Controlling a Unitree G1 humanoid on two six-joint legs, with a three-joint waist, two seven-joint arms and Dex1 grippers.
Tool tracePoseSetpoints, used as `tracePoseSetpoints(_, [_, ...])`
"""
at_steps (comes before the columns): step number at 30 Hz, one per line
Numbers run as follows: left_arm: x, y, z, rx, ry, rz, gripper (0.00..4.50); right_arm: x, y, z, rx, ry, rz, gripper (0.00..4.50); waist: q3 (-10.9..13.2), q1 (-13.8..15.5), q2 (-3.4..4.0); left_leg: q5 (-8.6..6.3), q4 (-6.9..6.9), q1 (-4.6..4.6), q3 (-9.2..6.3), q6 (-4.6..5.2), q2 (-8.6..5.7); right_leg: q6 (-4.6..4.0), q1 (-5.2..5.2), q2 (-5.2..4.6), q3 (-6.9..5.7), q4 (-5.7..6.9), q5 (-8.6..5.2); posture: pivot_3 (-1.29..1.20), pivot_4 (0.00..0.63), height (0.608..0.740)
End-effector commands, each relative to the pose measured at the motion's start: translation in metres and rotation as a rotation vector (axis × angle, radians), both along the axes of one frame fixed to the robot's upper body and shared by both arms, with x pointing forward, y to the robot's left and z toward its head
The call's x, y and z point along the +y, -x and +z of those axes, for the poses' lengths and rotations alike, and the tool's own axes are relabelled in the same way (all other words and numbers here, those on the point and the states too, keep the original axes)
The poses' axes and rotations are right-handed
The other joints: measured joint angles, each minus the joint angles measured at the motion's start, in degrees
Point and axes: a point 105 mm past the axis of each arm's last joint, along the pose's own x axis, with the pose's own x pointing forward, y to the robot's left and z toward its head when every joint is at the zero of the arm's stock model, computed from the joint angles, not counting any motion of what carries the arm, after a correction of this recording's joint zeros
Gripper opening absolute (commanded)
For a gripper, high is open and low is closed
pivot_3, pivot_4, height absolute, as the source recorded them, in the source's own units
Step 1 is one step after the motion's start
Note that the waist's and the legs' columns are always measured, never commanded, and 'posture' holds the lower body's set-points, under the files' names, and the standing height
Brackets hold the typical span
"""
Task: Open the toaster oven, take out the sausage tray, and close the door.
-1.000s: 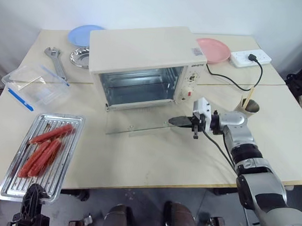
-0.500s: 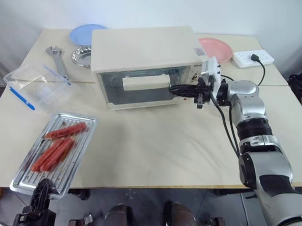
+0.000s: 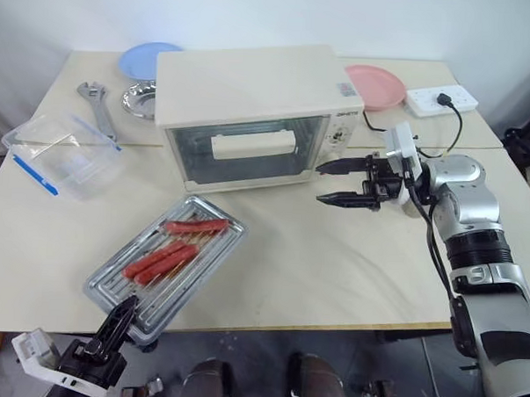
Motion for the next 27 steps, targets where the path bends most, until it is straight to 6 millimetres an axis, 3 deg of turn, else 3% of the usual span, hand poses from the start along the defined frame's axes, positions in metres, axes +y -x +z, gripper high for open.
tracePoseSetpoints(1, [-0.006,-0.009,0.006,-0.037,-0.015,-0.082,0.0,-0.004,0.015,0.013,-0.035,-0.04,0.101,4.42,0.02,0.12,0.04,0.01,0.0,0.01,0.0,-0.01,0.0,0.0,0.0,0.0,0.0,0.0,0.0,0.0,0.15,0.74])
tracePoseSetpoints(6, [-0.015,-0.051,0.013,-0.107,-0.074,-0.266,0.0,-0.032,0.018,-0.008,0.001,0.013,0.036,4.47,0.04,1.49,0.13,0.08,0.0,0.07,-0.09,-0.05,-0.04,0.01,0.08,-0.01,-0.01,0.11,0.01,0.0,0.15,0.74])
tracePoseSetpoints(12, [-0.027,-0.077,0.01,-0.091,-0.12,-0.503,0.0,-0.05,0.022,-0.023,0.01,0.071,-0.01,4.47,0.04,1.2,0.14,0.06,-0.03,0.09,0.07,-0.06,-0.06,0.17,0.11,0.0,0.01,0.21,0.09,0.0,0.15,0.74])
tracePoseSetpoints(27, [-0.055,-0.148,0.001,-0.007,-0.189,-0.844,0.0,-0.06,0.023,-0.021,-0.058,0.013,-0.089,4.47,0.03,2.66,0.21,0.2,-0.04,0.12,0.07,-0.19,-0.1,0.24,0.15,0.07,0.0,0.36,0.12,0.0,0.15,0.74])
